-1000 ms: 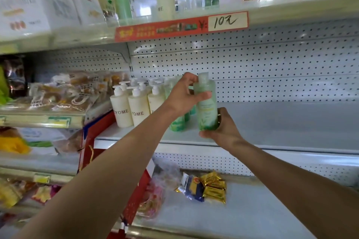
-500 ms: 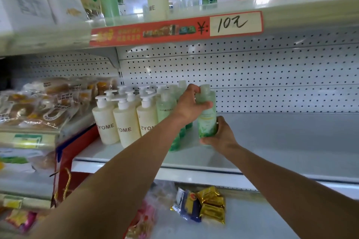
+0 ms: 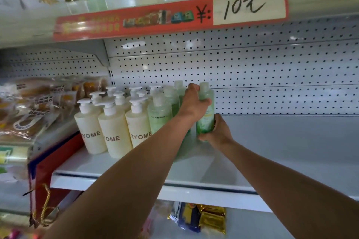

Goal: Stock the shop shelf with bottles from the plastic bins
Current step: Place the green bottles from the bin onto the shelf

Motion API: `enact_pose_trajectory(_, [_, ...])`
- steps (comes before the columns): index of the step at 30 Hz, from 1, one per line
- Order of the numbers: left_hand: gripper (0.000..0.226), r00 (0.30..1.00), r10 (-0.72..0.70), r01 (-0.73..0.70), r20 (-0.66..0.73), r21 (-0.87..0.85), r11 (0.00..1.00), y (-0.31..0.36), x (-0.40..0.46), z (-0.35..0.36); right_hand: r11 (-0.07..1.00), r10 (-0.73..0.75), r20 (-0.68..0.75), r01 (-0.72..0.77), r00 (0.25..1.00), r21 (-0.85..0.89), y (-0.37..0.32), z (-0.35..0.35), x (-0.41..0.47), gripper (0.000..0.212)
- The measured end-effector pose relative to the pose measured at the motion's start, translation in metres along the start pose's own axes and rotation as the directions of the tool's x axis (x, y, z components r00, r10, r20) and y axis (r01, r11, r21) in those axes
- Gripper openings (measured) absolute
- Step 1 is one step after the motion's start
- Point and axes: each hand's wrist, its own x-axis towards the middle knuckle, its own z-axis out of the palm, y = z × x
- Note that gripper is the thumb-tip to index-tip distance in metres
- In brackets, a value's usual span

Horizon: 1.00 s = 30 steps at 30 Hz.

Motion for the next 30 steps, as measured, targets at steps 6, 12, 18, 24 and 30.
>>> enact_pose_trajectory(6, [0.041,1.0,-0.019,0.02,0.017,-0.039,0.999,-0.006,0.014,0.003,1.0,-0.007,0.006,0.007,1.0,-0.017,0.003,0.003,0.012,0.059])
enact_pose_trajectory(12, [0.04,0.999,-0.035,0.036,0.031,-0.054,0.998,-0.008,0.015,0.005,0.998,-0.001,0.02,0.002,1.0,-0.058,0.003,0.004,0.012,0.058])
enact_pose_trajectory(18, [0.061,1.0,0.001,-0.002,0.008,0.111,0.994,0.001,-0.003,0.002,0.983,0.016,0.057,-0.005,0.998,-0.183,0.001,-0.002,0.003,0.062])
enact_pose_trajectory(24, [0.061,0.995,0.069,-0.091,0.069,0.403,0.911,0.003,-0.05,-0.006,0.8,-0.093,0.103,0.136,0.99,-0.585,0.003,-0.033,-0.042,0.05])
enact_pose_trajectory(30, [0.032,0.988,0.129,-0.153,0.083,0.583,0.798,-0.006,-0.108,-0.01,0.625,-0.224,0.148,0.258,0.963,-0.737,0.002,-0.073,-0.096,0.04])
